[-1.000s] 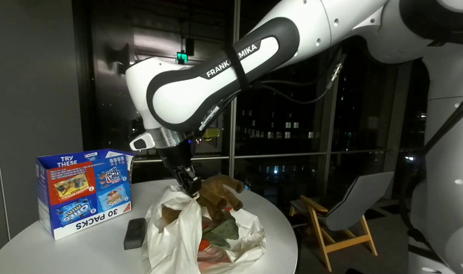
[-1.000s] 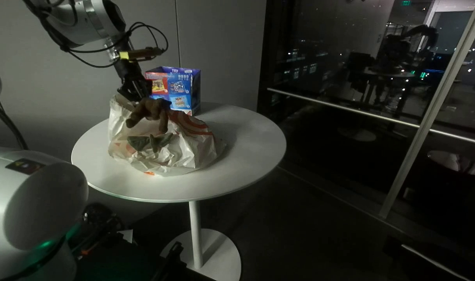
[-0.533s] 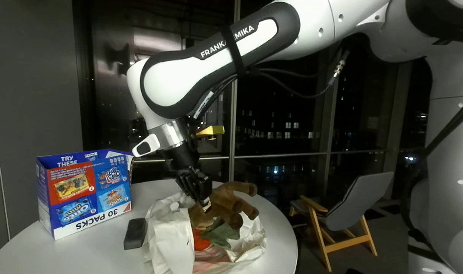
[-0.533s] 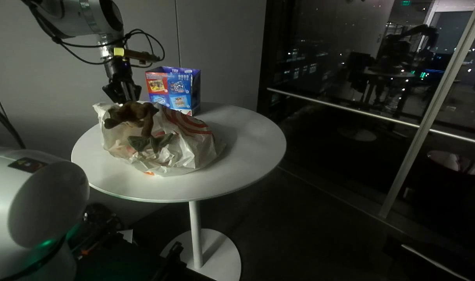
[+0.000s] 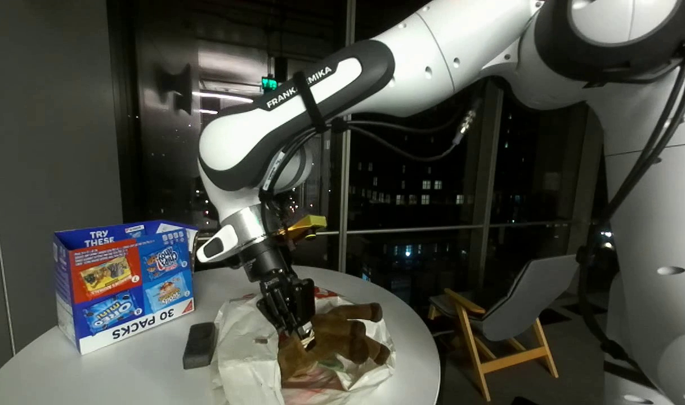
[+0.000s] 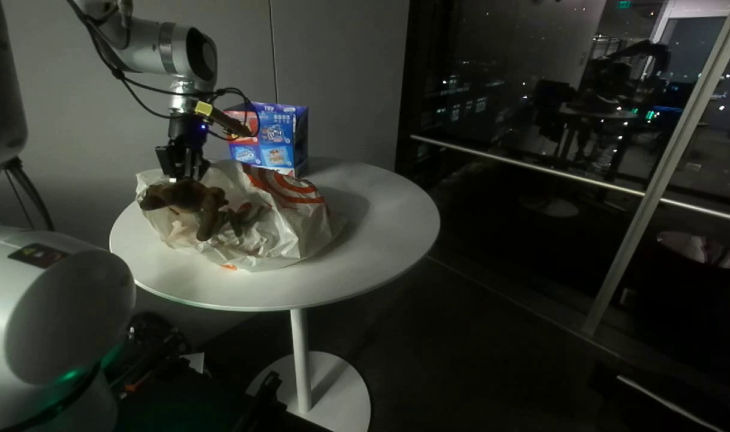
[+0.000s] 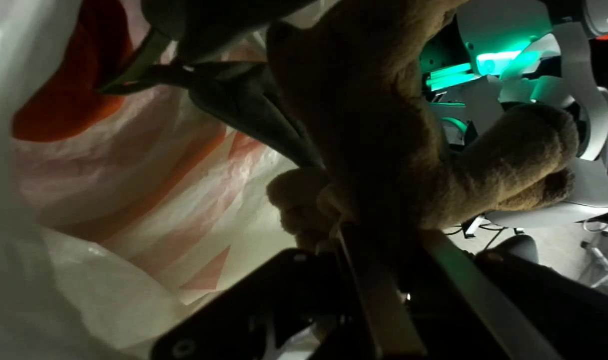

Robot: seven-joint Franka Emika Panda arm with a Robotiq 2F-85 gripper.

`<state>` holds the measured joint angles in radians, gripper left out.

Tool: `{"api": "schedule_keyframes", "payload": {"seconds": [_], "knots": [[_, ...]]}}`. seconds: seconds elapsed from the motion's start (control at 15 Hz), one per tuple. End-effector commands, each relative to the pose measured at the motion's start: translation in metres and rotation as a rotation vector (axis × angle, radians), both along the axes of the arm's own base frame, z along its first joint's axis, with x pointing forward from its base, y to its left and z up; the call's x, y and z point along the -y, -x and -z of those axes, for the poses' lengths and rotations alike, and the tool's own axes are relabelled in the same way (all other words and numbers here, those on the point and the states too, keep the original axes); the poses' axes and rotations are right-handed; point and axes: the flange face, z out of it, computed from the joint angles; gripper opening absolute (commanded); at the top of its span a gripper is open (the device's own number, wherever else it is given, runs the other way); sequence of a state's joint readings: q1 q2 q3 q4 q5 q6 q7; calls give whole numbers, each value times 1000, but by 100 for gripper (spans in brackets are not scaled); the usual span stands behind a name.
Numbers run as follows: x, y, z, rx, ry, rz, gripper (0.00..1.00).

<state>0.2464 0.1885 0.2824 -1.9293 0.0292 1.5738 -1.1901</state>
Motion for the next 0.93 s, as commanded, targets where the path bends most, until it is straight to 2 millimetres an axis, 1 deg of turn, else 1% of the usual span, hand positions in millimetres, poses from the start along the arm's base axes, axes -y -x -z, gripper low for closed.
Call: {"api": "schedule_keyframes", "payload": {"seconds": [0.0,0.2,0.33,0.47,0.67,0.87], "knots": [[-8,-22,20,-50,83,87,12],[-10,-37,42,-64,137,141,12],[-12,-52,55,-10,169,178,12],[-11,-70,64,106,236,214,12],[-6,-86,71,243,336,228,12],[-3,-93,71,377,440,222,12]]}}
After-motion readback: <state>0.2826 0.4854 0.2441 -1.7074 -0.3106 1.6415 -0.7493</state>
